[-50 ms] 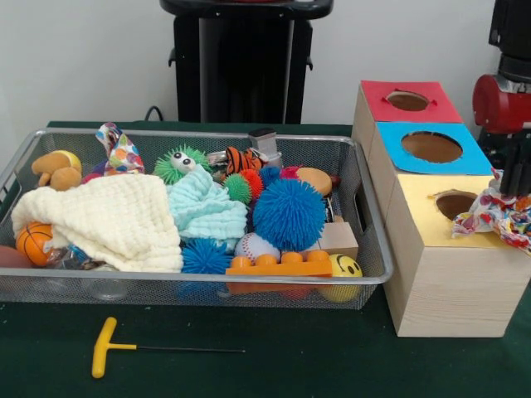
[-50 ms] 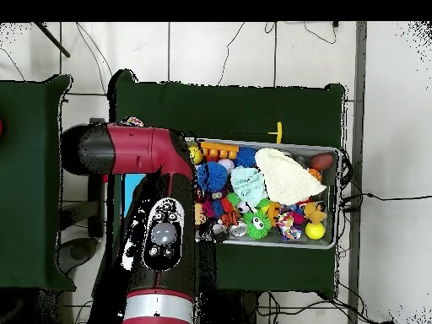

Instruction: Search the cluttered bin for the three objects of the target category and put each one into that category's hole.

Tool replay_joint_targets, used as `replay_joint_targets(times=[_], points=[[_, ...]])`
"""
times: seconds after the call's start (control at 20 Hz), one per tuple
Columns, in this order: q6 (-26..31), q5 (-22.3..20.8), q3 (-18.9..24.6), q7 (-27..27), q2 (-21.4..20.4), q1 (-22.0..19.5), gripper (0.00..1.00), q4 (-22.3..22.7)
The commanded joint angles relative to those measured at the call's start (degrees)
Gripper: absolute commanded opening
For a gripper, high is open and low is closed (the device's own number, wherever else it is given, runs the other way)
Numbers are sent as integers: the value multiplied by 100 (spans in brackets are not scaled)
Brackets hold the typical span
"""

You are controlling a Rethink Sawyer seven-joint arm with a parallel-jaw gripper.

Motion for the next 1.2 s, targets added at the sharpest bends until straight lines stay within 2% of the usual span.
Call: replay_joint_targets(times=[0.05,0.85,1.2], points=[[-244,108,361,1156,296,-60,0,-13],[-1019,199,541,1144,579,-130,0,231],[-1279,131,655,967,500,-341,0,717]])
